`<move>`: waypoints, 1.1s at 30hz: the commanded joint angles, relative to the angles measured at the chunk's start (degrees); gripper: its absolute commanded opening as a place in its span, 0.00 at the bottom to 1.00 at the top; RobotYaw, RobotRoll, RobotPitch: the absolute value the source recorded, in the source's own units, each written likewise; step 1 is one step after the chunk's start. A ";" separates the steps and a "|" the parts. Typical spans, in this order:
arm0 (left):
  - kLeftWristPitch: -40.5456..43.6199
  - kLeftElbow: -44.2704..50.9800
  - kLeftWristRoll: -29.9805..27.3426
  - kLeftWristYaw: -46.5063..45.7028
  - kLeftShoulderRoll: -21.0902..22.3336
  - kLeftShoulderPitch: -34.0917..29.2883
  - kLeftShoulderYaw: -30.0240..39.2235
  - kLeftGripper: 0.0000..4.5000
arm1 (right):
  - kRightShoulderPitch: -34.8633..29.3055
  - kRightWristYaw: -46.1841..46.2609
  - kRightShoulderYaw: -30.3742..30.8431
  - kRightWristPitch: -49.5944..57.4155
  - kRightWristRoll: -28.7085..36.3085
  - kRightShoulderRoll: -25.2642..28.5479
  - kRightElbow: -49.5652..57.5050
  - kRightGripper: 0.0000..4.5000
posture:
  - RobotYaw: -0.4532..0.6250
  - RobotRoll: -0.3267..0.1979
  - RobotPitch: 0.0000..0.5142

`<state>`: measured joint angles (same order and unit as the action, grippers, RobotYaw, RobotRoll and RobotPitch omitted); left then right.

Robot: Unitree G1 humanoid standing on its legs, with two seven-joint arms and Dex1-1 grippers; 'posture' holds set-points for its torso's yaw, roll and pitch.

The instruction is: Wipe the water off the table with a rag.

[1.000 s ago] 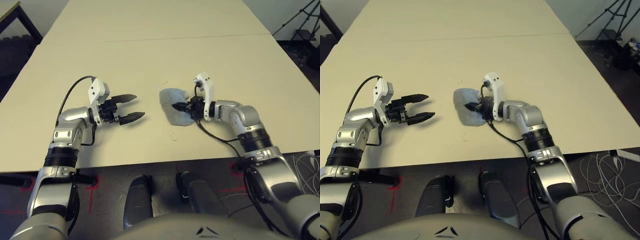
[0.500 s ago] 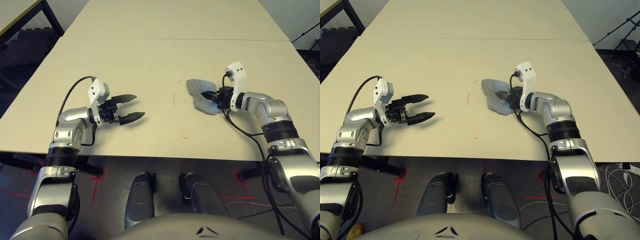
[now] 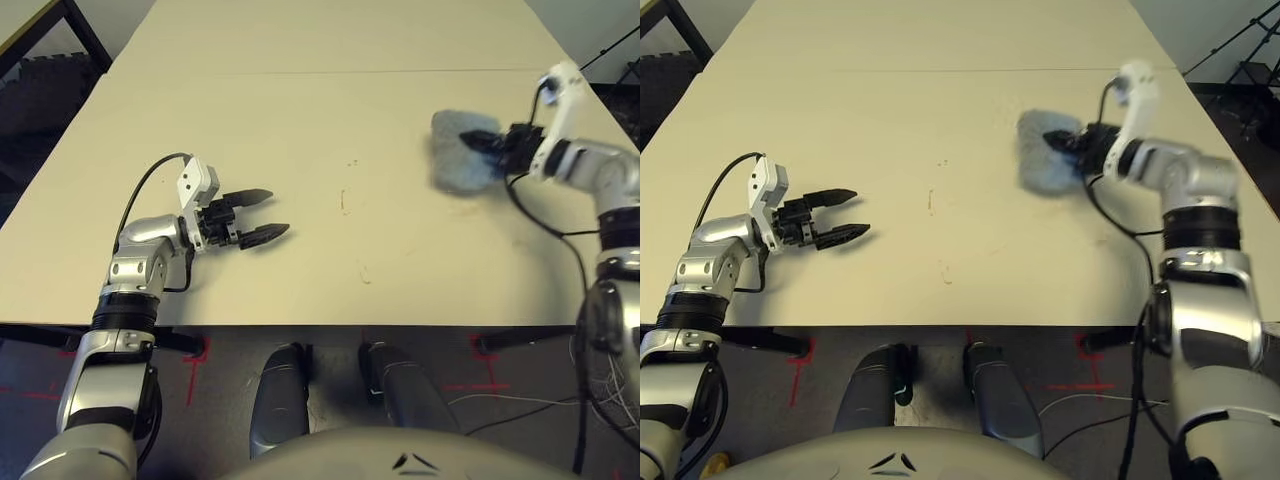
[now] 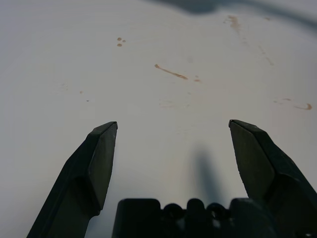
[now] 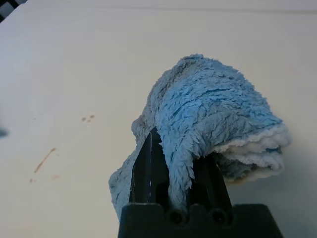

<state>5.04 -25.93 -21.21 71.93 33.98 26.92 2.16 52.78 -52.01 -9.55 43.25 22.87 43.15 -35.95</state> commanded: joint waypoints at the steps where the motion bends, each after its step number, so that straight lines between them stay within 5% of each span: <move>1: -0.63 -1.36 0.92 0.17 -0.20 0.67 -0.21 1.00 | 1.05 -4.03 0.98 -0.78 -1.89 4.60 -2.86 0.02 | 0.26 0.62 0.28; 10: -1.07 -2.42 1.08 0.38 0.06 1.28 -0.17 1.00 | 0.90 -9.02 4.45 -9.25 -9.35 10.50 -15.29 0.02 | 0.26 0.62 0.29; 22: -0.60 -1.90 1.04 0.38 0.49 1.28 -0.04 1.00 | -2.49 -5.05 8.19 -24.77 -19.93 8.53 -29.10 0.02 | 0.26 0.62 0.29; 23: -0.63 -1.99 1.06 0.41 0.51 1.34 -0.04 1.00 | -2.62 -3.86 8.33 -26.06 -20.73 8.37 -29.76 0.18 | 0.26 0.62 0.28; 33: -0.55 -1.64 0.52 -1.62 0.05 1.08 1.16 1.00 | 0.60 6.04 6.62 -31.33 -24.33 13.07 -31.10 0.99 | 0.25 0.62 0.29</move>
<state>4.34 -27.83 -20.83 70.87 34.05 28.39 2.37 52.25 -47.45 -1.67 12.14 -1.07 54.32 -66.06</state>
